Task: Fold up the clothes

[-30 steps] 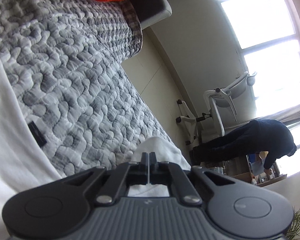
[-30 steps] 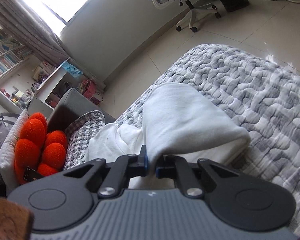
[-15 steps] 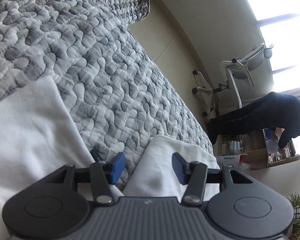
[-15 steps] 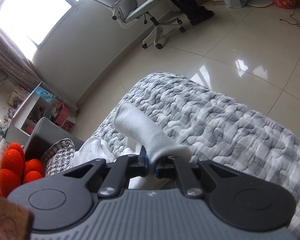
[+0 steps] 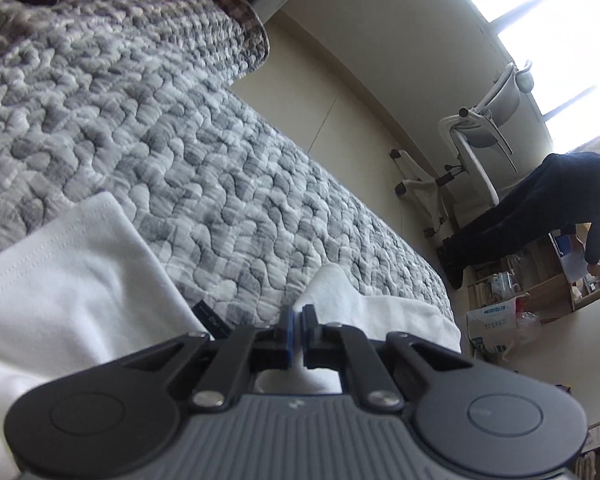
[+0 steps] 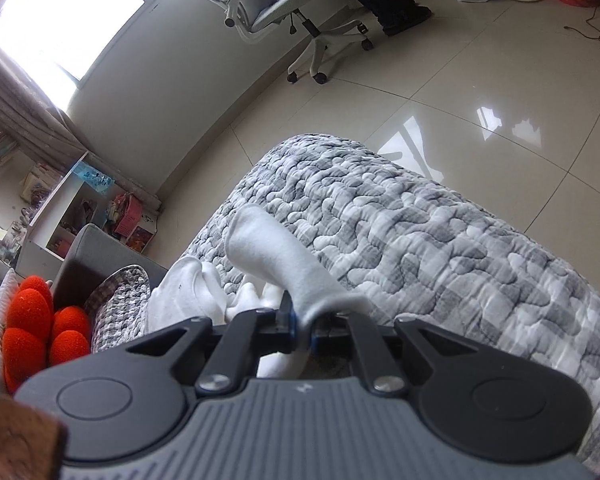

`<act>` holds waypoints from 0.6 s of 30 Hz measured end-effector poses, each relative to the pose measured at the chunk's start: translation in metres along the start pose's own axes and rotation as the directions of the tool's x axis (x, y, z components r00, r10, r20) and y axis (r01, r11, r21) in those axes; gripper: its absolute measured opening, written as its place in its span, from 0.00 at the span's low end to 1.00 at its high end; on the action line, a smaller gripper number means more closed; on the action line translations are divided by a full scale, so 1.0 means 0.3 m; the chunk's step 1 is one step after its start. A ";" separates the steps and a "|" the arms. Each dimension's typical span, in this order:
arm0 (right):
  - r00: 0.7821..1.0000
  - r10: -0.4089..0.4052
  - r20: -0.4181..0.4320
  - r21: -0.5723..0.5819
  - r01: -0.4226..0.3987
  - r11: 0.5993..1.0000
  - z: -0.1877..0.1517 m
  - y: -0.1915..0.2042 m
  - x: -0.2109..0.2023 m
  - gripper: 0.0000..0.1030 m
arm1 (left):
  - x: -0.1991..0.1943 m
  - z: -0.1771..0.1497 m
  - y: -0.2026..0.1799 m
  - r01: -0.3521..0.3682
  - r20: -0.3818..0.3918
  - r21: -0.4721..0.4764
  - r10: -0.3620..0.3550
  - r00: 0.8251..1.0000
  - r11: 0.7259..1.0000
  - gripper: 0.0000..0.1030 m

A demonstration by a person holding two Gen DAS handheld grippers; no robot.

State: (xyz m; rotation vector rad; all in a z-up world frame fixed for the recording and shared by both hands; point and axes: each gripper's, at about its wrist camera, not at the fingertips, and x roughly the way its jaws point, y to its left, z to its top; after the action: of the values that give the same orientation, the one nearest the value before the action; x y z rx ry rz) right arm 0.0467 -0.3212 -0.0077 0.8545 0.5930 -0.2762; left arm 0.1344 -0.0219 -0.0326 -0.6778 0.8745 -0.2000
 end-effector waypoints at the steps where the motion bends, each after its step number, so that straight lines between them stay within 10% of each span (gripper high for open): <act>1: 1.000 0.002 0.012 -0.013 -0.001 1.000 0.002 0.006 -0.004 0.07 | -0.018 0.010 -0.009 -0.005 0.027 0.012 0.004 1.000 1.000 0.03; 6: 0.997 0.006 0.083 -0.102 0.003 0.995 -0.002 0.060 -0.024 0.07 | -0.114 0.053 -0.045 -0.069 0.182 0.086 0.052 0.982 0.994 0.03; 18: 0.975 0.069 0.213 -0.255 -0.012 0.967 0.002 0.154 0.001 0.07 | -0.251 0.147 0.050 -0.319 0.430 0.158 0.225 0.874 0.935 0.03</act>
State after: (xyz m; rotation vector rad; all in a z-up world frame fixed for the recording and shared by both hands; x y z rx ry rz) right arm 0.0682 -0.2924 0.0212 0.5794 0.3918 -0.2481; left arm 0.1183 0.0424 0.0262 -0.3557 0.5257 0.0983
